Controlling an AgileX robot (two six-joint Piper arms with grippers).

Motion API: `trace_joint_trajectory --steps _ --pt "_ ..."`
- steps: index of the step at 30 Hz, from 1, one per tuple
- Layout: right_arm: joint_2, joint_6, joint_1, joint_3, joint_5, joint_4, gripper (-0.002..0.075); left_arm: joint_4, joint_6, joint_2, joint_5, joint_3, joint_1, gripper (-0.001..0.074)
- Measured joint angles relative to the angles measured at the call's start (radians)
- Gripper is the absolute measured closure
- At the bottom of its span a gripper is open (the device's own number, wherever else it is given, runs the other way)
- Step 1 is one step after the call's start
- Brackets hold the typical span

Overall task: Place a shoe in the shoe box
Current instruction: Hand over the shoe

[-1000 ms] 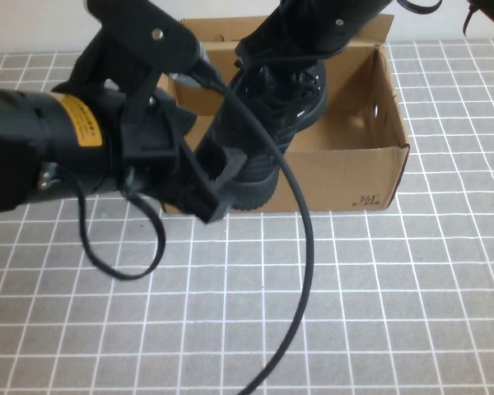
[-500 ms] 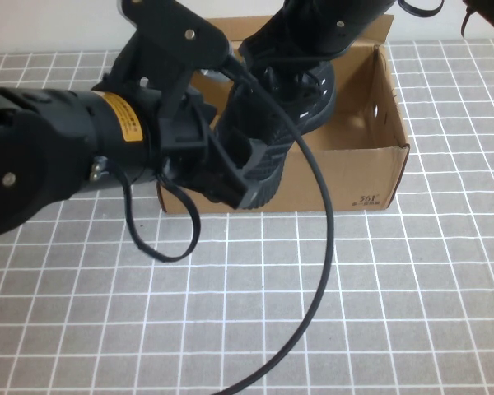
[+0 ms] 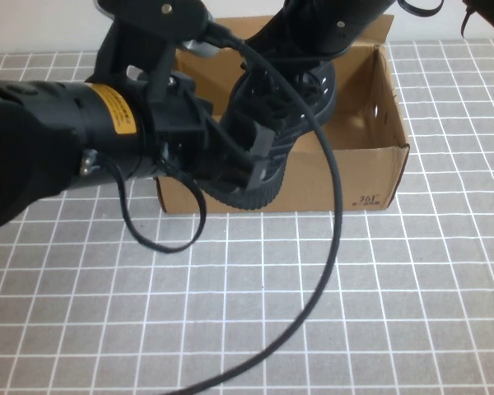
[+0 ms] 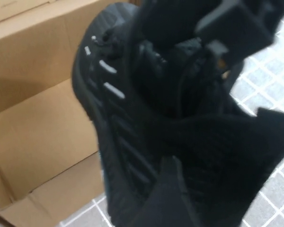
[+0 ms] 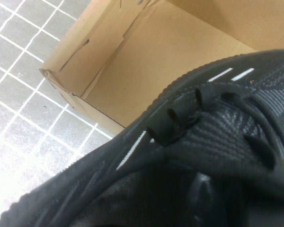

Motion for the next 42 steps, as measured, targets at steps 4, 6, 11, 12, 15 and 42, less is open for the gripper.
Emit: trace_joint_trajectory --steps 4,6,11,12,15,42 --pt "0.0 0.0 0.0 0.0 0.0 -0.002 0.0732 0.017 0.015 0.0 -0.003 -0.001 -0.03 0.0229" --pt "0.0 -0.002 0.0 0.0 0.0 -0.002 0.0732 0.02 0.018 0.0 -0.021 -0.001 -0.042 0.0229" --pt "0.0 -0.014 0.0 0.0 0.0 -0.002 0.0732 0.06 0.103 0.0 -0.021 -0.015 -0.049 0.0229" --pt "0.0 -0.021 0.0 0.0 0.0 -0.002 0.0732 0.087 0.153 0.0 -0.003 -0.019 -0.049 0.0229" --pt "0.0 -0.033 0.0 0.0 0.002 -0.002 0.0732 0.169 0.324 0.0 0.053 -0.026 -0.049 0.0229" --pt "0.0 -0.055 0.0 0.0 0.018 -0.002 0.0732 0.028 0.706 0.002 -0.023 -0.026 -0.049 0.0299"
